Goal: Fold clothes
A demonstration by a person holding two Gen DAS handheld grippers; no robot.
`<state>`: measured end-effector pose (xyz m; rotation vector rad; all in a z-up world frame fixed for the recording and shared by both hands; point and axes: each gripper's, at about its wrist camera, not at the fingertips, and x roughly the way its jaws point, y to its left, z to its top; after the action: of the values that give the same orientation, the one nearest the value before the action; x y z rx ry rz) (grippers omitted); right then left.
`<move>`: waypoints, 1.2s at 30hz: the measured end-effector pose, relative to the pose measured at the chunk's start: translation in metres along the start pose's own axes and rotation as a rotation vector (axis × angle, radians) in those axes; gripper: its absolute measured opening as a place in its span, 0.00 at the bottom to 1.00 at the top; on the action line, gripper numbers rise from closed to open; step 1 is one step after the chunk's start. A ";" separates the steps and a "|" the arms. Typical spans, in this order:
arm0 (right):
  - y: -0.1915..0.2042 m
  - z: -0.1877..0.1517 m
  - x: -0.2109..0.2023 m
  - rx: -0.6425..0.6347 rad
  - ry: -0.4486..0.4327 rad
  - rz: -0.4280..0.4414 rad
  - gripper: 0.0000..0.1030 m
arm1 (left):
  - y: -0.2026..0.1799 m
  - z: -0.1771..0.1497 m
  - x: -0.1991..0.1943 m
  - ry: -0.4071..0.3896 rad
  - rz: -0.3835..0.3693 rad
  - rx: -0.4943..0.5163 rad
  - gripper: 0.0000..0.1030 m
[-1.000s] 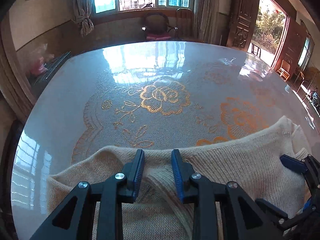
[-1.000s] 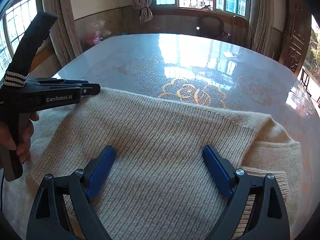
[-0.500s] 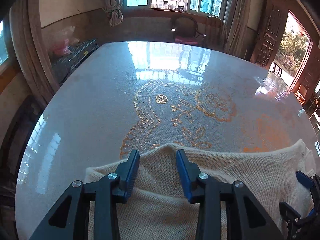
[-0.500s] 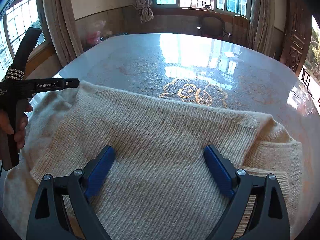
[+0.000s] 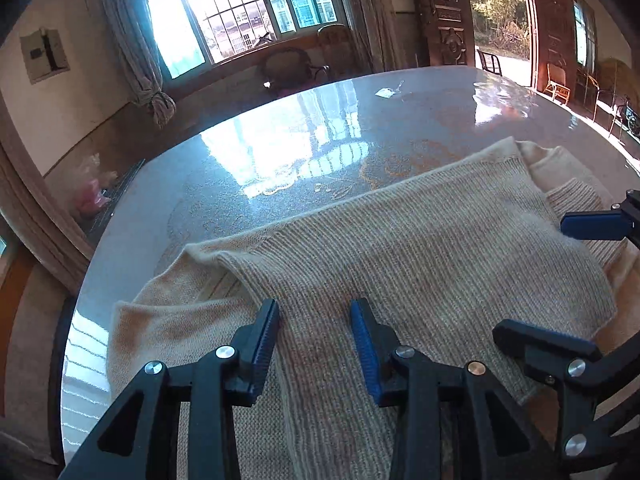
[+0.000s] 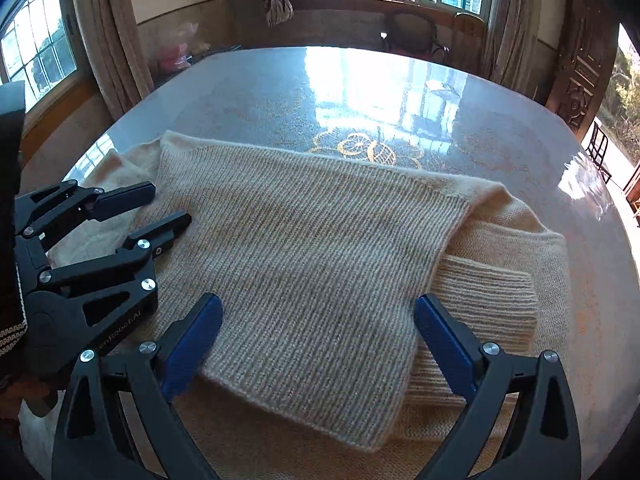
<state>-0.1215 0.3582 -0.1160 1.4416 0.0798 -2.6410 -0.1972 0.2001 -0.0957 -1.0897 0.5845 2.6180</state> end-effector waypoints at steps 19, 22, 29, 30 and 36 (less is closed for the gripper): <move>0.021 -0.025 -0.004 -0.129 -0.048 0.026 0.99 | 0.015 -0.049 -0.044 0.063 0.012 -0.100 0.39; 0.017 -0.026 -0.008 -0.126 -0.024 0.060 1.00 | 0.030 -0.066 -0.059 0.067 0.035 -0.169 0.39; -0.016 -0.061 -0.053 0.107 0.006 0.179 1.00 | 0.079 -0.137 -0.098 0.086 0.014 -0.356 0.39; -0.018 -0.071 -0.055 0.127 0.022 0.164 1.00 | 0.079 -0.144 -0.101 0.085 0.002 -0.348 0.39; 0.006 -0.117 -0.068 0.079 0.031 0.064 1.00 | 0.061 -0.178 -0.118 0.066 -0.029 -0.190 0.38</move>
<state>0.0131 0.3712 -0.1217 1.4826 -0.0677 -2.5985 -0.0279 0.0576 -0.1084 -1.2342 0.3347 2.6644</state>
